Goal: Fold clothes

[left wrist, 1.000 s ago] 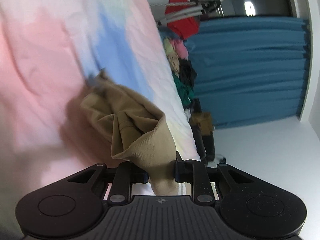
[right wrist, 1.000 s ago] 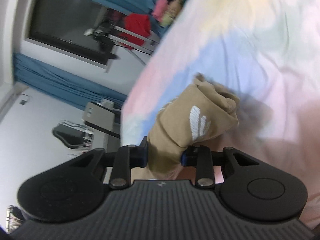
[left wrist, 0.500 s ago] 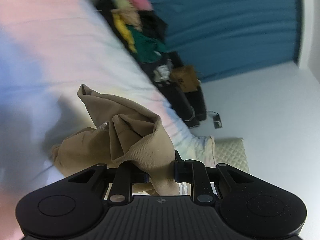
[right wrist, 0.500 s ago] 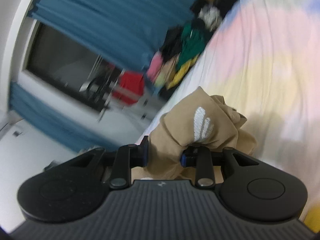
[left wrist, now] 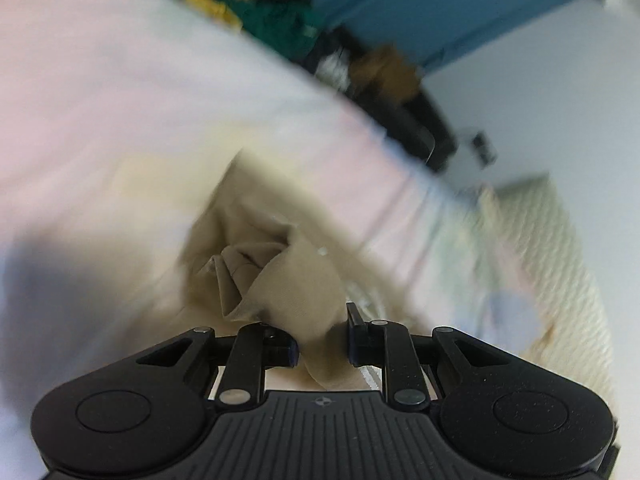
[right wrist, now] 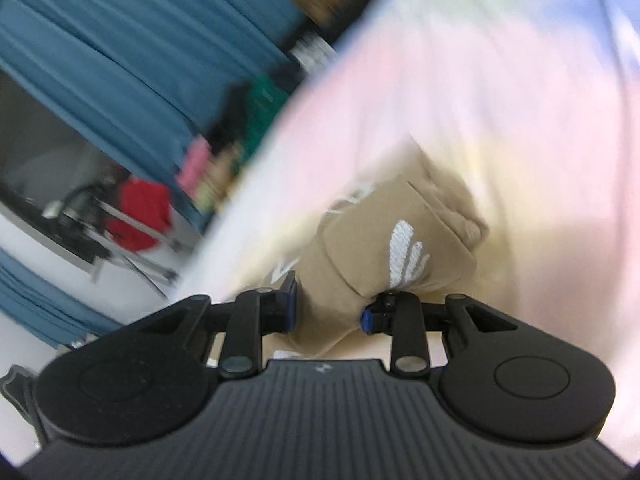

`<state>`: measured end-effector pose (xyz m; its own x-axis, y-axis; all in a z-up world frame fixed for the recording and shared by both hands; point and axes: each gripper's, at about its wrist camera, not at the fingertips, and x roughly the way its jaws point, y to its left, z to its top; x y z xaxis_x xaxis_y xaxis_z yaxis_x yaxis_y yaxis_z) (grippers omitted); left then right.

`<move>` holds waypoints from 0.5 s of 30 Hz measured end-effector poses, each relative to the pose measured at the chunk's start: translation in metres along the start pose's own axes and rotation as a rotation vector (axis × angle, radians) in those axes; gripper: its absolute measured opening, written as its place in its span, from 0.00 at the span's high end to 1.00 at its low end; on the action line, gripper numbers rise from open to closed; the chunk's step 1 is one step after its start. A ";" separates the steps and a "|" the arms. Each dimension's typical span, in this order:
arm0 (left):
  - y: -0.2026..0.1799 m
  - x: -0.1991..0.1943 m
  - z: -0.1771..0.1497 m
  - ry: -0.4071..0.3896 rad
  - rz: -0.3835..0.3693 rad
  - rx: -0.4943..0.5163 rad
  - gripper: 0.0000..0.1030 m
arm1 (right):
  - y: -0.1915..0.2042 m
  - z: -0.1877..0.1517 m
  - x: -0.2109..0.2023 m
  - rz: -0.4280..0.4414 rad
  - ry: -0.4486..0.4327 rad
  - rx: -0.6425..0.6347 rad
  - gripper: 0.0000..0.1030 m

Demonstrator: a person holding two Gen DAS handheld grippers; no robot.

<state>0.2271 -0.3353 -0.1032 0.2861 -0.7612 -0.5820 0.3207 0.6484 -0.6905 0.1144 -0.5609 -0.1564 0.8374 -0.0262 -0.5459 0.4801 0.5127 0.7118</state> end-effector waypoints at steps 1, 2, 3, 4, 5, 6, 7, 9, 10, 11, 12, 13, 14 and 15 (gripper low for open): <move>0.006 0.001 -0.009 0.009 0.004 0.031 0.78 | -0.010 -0.012 0.002 -0.005 0.019 0.007 0.69; 0.010 0.001 -0.018 0.011 0.005 0.051 0.78 | -0.020 -0.023 0.003 -0.010 0.037 0.014 0.69; 0.015 0.002 -0.026 0.012 0.012 0.065 0.77 | -0.024 -0.033 0.006 -0.014 0.047 0.018 0.68; 0.019 0.003 -0.032 0.012 0.020 0.078 0.75 | -0.027 -0.039 0.009 -0.014 0.048 0.023 0.68; 0.019 0.006 -0.034 0.010 0.027 0.093 0.74 | -0.030 -0.043 0.014 -0.014 0.047 0.030 0.68; 0.018 0.008 -0.034 0.007 0.034 0.107 0.70 | -0.032 -0.042 0.018 -0.014 0.047 0.040 0.68; 0.017 0.010 -0.035 0.005 0.041 0.122 0.70 | -0.030 -0.041 0.021 -0.022 0.051 0.055 0.67; 0.015 0.011 -0.035 0.004 0.055 0.138 0.65 | -0.025 -0.039 0.015 -0.044 0.069 0.083 0.66; 0.010 0.006 -0.035 0.009 0.070 0.143 0.60 | -0.022 -0.037 0.012 -0.060 0.087 0.096 0.65; 0.005 -0.001 -0.036 0.015 0.088 0.152 0.59 | -0.020 -0.035 0.006 -0.083 0.104 0.105 0.64; -0.003 -0.010 -0.037 0.014 0.104 0.175 0.57 | -0.018 -0.032 -0.002 -0.109 0.121 0.112 0.64; -0.012 -0.019 -0.038 0.011 0.121 0.203 0.54 | -0.016 -0.031 -0.013 -0.131 0.126 0.096 0.64; -0.020 -0.028 -0.039 0.007 0.137 0.232 0.53 | -0.013 -0.030 -0.027 -0.152 0.125 0.069 0.64; -0.030 -0.038 -0.039 0.000 0.154 0.263 0.51 | -0.006 -0.029 -0.038 -0.168 0.120 0.032 0.64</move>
<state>0.1710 -0.3265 -0.0770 0.3492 -0.6538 -0.6713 0.4966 0.7366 -0.4591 0.0719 -0.5378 -0.1526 0.7088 -0.0056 -0.7054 0.6197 0.4826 0.6189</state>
